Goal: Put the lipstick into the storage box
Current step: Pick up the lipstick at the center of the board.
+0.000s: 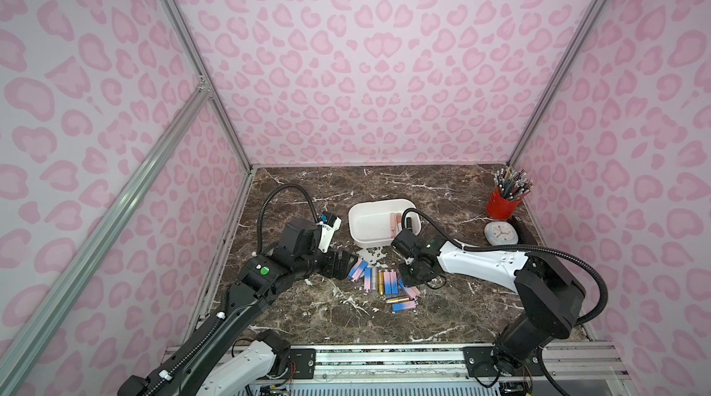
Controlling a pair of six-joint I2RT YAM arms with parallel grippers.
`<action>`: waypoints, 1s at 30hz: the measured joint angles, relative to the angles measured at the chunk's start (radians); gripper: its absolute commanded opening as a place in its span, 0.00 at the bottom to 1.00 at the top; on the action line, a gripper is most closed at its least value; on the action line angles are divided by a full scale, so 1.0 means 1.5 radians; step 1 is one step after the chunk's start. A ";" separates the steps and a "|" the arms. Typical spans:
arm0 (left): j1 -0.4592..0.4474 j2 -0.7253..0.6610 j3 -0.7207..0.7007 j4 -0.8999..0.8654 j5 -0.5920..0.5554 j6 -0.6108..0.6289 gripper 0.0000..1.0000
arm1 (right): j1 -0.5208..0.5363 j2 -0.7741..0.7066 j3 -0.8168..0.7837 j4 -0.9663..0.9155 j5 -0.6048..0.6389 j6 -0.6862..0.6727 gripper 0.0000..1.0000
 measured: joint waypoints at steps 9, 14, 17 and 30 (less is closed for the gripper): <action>0.000 -0.003 -0.004 0.001 -0.005 0.000 0.96 | -0.012 0.025 -0.004 -0.009 -0.001 -0.007 0.30; 0.000 -0.005 -0.008 0.001 -0.007 -0.001 0.96 | -0.023 0.025 -0.005 -0.014 0.000 -0.011 0.24; 0.000 -0.005 -0.008 0.001 -0.011 -0.004 0.96 | -0.028 0.028 -0.005 -0.015 0.000 -0.012 0.23; 0.000 0.002 -0.008 0.003 -0.013 -0.003 0.96 | -0.032 0.001 0.009 -0.042 0.002 -0.015 0.18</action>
